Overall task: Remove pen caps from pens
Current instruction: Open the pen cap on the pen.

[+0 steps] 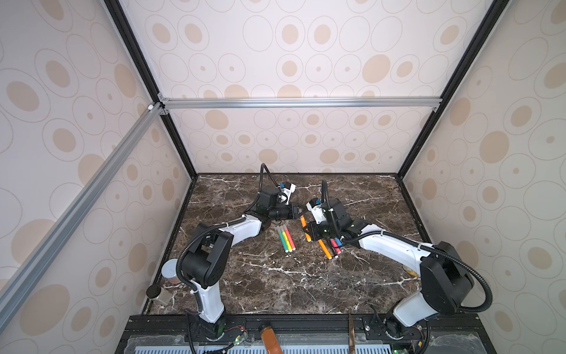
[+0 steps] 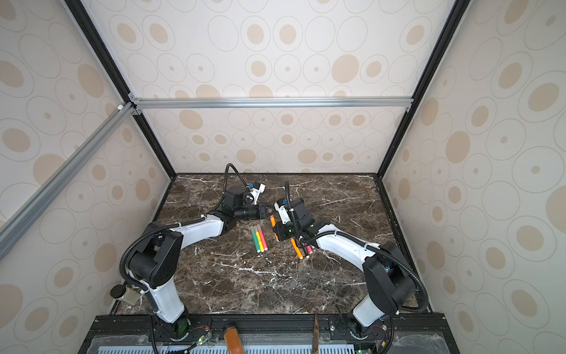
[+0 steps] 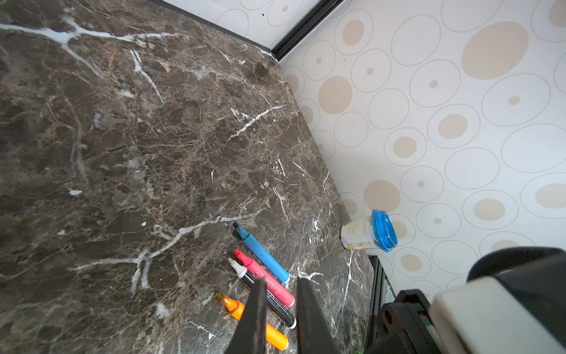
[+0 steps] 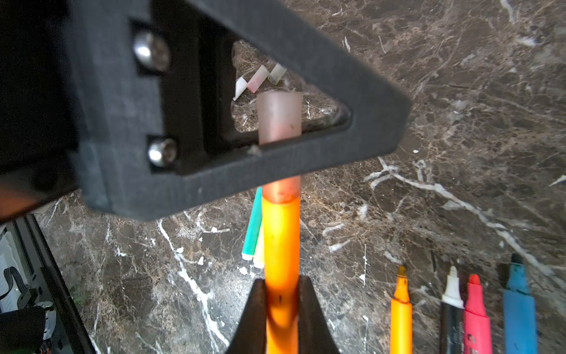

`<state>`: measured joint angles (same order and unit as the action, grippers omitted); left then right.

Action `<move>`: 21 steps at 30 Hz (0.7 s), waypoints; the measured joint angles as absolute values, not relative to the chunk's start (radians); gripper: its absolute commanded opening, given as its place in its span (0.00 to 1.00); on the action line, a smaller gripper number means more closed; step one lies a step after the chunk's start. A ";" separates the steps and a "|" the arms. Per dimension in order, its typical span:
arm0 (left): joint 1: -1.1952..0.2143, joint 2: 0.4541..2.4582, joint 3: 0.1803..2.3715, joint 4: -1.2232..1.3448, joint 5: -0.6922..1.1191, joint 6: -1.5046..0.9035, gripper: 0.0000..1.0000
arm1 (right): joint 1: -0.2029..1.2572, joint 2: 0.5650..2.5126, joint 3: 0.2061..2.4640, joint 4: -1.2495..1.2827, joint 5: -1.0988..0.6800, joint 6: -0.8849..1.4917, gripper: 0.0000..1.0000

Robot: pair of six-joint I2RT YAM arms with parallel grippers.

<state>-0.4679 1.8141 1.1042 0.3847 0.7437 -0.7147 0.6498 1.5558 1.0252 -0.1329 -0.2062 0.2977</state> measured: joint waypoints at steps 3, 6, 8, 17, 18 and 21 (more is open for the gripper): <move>-0.468 1.814 1.104 0.388 0.746 -0.720 0.28 | 0.650 1.555 1.023 -0.128 -0.203 0.299 0.00; -0.469 1.814 1.104 0.388 0.746 -0.722 0.29 | 0.650 1.555 1.019 -0.126 -0.186 0.302 0.00; -0.470 1.814 1.104 0.388 0.747 -0.722 0.30 | 0.650 1.555 1.017 -0.123 -0.175 0.306 0.00; -0.473 1.814 1.104 0.389 0.751 -0.722 0.31 | 0.650 1.555 1.017 -0.112 -0.138 0.310 0.00; -0.473 1.814 1.104 0.389 0.752 -0.723 0.29 | 0.650 1.555 1.017 -0.111 -0.134 0.310 0.00; -0.473 1.814 1.104 0.389 0.754 -0.727 0.24 | 0.650 1.555 1.017 -0.111 -0.129 0.310 0.00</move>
<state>-0.4732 1.8141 1.1038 0.3885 0.7540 -0.7269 0.6498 1.5551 1.0168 -0.1112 -0.1291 0.3096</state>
